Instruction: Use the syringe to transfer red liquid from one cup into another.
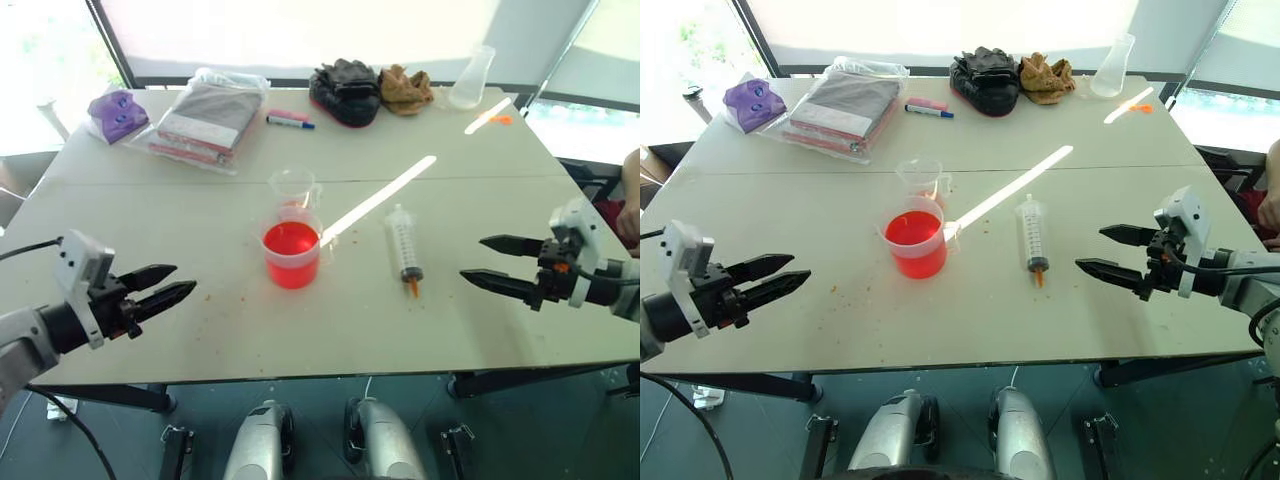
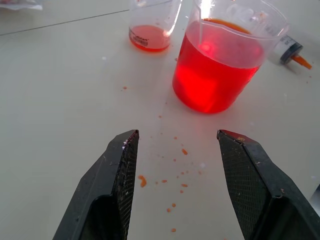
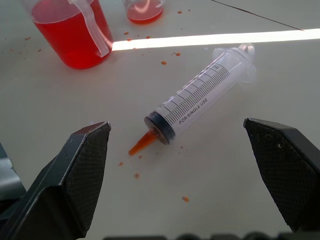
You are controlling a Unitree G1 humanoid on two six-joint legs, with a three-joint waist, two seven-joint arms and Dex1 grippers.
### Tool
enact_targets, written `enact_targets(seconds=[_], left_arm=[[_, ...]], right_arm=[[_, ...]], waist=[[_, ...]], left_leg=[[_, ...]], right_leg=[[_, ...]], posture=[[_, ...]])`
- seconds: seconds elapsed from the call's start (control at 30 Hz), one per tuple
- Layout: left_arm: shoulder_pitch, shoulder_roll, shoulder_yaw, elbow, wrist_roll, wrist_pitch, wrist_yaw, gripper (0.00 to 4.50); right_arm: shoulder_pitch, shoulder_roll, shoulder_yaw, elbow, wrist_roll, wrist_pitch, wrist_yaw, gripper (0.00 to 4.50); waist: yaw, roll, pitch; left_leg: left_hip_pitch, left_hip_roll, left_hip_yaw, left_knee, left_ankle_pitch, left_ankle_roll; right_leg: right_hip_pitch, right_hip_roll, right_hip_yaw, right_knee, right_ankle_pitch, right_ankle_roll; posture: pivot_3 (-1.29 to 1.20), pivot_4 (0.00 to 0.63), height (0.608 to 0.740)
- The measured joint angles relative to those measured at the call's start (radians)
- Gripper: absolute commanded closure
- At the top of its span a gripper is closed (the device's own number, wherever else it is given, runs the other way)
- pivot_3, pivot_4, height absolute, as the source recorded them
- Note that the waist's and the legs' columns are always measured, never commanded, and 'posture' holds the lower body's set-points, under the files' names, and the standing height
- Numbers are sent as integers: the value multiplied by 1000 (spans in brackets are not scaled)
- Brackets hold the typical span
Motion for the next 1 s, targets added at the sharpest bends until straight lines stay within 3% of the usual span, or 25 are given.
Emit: enact_targets(seconds=[0.43,1.0], left_arm=[[-16,2,-36,-4,17,-4,38,1915],[-18,21,-37,4,33,-11,29,1915]], right_arm=[[-7,0,61,-1,-51,17,-82,50],[-61,-23,70,1,-12,143,-75,50]], waist=[[-2,0,0],[-1,0,0]], left_leg=[[0,0,0,0,0,0],[0,0,0,0,0,0]], right_leg=[[0,0,0,0,2,-3],[-1,1,0,0,2,-3]], posture=[[0,150,740],[0,150,740]])
